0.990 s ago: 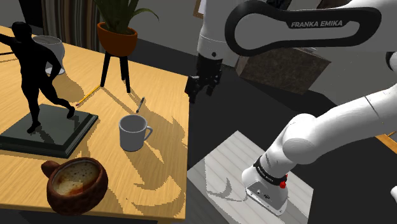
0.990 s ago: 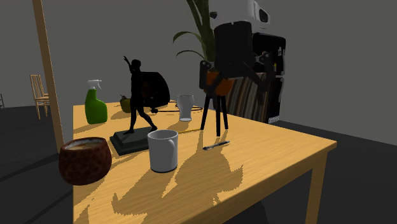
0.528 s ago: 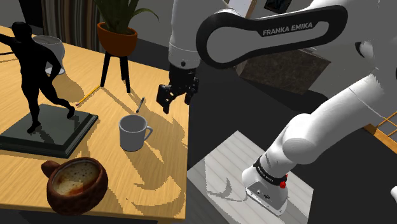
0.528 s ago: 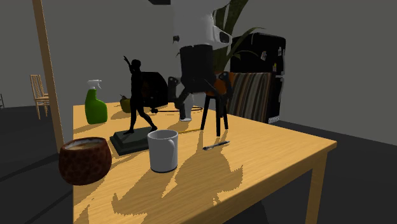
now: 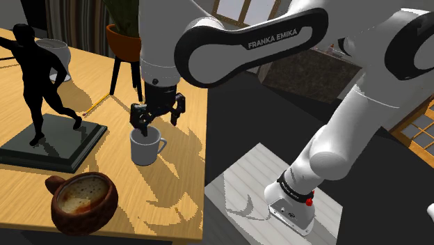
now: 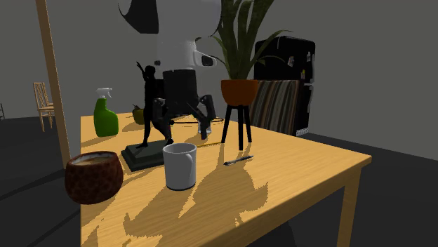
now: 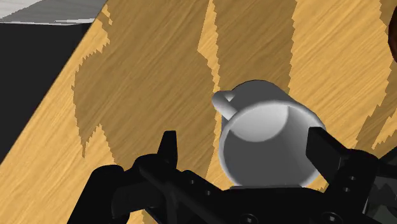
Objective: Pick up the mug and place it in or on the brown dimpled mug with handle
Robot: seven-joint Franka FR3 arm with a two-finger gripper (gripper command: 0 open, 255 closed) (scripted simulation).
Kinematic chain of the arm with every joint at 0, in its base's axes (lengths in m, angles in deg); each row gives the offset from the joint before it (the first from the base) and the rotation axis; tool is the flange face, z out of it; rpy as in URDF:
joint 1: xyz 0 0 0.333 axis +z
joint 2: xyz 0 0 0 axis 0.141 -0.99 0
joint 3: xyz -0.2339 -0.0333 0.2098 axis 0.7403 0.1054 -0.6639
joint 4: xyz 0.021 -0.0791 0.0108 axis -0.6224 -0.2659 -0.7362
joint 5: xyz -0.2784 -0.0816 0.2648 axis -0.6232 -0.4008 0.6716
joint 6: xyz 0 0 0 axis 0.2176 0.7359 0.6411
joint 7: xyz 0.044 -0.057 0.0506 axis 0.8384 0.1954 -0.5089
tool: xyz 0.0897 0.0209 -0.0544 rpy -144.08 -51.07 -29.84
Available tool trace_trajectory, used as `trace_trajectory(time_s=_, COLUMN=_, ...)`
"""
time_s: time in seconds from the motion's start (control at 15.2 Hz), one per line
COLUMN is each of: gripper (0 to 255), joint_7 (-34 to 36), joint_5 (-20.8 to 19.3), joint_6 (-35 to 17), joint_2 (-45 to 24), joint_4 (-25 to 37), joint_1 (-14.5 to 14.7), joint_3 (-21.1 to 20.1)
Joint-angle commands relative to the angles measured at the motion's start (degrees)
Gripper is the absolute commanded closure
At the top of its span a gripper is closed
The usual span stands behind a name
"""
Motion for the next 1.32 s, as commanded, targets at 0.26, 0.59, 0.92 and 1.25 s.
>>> trace_trajectory(time_s=0.26, gripper=0, joint_7=10.13, joint_5=-9.4, joint_6=0.36, joint_2=-14.38, joint_4=12.11, joint_1=5.88, joint_3=0.11)
trace_trajectory(time_s=0.59, gripper=0, joint_7=10.94, joint_5=-10.64, joint_6=-2.92, joint_2=-15.86, joint_4=10.0, joint_1=6.24, joint_3=0.84)
trace_trajectory(time_s=0.92, gripper=0, joint_7=11.43, joint_5=-11.4, joint_6=-4.56, joint_2=-16.74, joint_4=9.05, joint_1=6.42, joint_3=1.21)
trace_trajectory(time_s=1.25, gripper=0, joint_7=11.42, joint_5=-11.39, joint_6=-4.55, joint_2=-16.74, joint_4=9.06, joint_1=6.41, joint_3=1.2)
